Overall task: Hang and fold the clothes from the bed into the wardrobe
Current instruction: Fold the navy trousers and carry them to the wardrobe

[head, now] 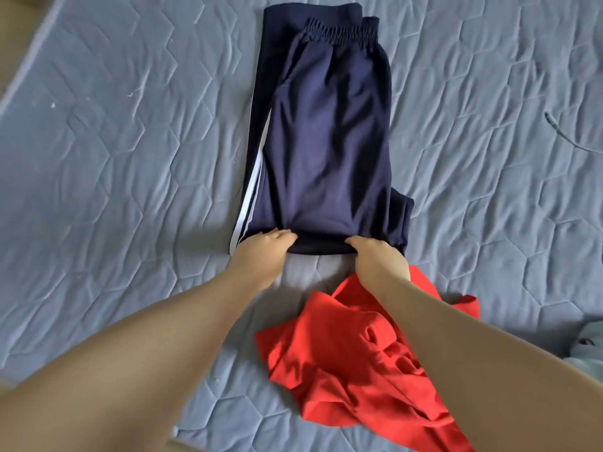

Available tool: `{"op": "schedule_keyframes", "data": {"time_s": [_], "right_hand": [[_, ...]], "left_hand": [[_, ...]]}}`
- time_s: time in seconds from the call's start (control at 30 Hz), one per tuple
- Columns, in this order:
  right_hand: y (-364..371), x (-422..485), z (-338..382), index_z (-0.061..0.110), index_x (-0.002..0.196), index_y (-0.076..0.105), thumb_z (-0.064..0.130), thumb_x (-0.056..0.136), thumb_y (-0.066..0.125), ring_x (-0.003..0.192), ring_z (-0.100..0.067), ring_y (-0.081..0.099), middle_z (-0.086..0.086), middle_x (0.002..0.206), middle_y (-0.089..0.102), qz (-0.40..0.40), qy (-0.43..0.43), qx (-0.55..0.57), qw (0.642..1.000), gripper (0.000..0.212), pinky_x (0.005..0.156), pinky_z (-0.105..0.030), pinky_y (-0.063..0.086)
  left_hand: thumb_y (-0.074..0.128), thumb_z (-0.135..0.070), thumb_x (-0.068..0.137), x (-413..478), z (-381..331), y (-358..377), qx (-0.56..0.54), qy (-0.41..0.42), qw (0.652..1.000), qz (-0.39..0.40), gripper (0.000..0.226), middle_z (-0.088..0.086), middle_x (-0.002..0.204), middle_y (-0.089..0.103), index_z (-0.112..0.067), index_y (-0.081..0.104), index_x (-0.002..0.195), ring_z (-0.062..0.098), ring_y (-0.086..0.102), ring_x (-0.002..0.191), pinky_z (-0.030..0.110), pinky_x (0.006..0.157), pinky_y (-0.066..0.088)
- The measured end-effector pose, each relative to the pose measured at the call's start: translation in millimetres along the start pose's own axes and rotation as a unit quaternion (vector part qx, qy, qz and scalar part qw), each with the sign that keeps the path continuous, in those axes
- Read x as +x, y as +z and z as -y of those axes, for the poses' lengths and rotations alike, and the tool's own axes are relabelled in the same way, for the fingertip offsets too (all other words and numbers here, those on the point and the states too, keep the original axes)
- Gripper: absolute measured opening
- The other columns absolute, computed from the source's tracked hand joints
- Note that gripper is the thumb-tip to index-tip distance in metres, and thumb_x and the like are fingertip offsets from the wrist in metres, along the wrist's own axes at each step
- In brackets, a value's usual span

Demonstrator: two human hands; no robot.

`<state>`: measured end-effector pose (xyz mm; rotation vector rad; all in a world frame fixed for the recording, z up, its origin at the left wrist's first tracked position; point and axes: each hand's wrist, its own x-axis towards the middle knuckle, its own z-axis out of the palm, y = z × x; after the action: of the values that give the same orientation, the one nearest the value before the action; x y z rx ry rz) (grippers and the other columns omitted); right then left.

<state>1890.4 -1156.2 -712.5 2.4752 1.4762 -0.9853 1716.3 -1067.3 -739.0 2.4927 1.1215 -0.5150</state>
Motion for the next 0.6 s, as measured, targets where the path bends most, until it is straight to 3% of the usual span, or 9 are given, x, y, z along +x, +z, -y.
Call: {"op": "schedule_keyframes", "data": {"time_s": [0.07,0.2,0.33,0.5,0.6], "right_hand": [[-9,-8,1,0.027,0.130,0.050,0.004,0.089,0.037,0.113,-0.032,0.054,-0.007,0.125,0.059,0.003,-0.006,-0.023,1.000,0.049,0.087,-0.035,0.041],[-30,-44,6,0.026,0.128,0.051,0.008,0.091,0.038,0.109,-0.032,0.056,-0.007,0.120,0.062,-0.005,-0.025,-0.059,0.998,0.044,0.081,-0.033,0.035],[-39,-92,14,0.021,0.120,0.053,0.009,0.092,0.039,0.103,-0.034,0.058,-0.009,0.114,0.064,0.018,-0.044,-0.080,0.996,0.034,0.073,-0.031,0.025],[-34,-169,21,0.018,0.115,0.053,0.011,0.091,0.037,0.103,-0.036,0.058,-0.011,0.115,0.062,0.090,-0.044,-0.067,0.993,0.030,0.073,-0.030,0.031],[-26,-209,22,0.017,0.114,0.053,0.011,0.090,0.037,0.107,-0.036,0.056,-0.011,0.119,0.060,0.158,-0.040,-0.065,0.984,0.029,0.079,-0.032,0.036]], "left_hand": [[0.038,-0.001,0.088,-7,-2,-10,-0.001,-0.021,1.000,0.005,0.048,0.000,0.130,0.055,-0.022,0.046,0.131,0.030,0.056,0.108,0.037,0.081,0.045],[0.040,-0.009,0.090,-32,-11,-38,0.006,-0.033,0.999,0.012,0.036,0.004,0.113,0.064,-0.022,0.049,0.122,0.034,0.059,0.096,0.033,0.066,0.036],[0.039,-0.021,0.094,-72,-15,-59,-0.019,-0.004,0.999,0.048,0.023,0.010,0.103,0.065,-0.022,0.051,0.113,0.034,0.057,0.090,0.032,0.062,0.033],[0.041,-0.028,0.093,-139,-23,-78,-0.049,-0.011,0.986,0.161,0.022,0.010,0.109,0.062,-0.028,0.055,0.110,0.032,0.057,0.098,0.031,0.068,0.036],[0.040,-0.026,0.093,-172,-31,-82,-0.080,0.010,0.964,0.254,0.018,0.008,0.097,0.061,-0.019,0.056,0.096,0.030,0.058,0.092,0.031,0.066,0.037]]}}
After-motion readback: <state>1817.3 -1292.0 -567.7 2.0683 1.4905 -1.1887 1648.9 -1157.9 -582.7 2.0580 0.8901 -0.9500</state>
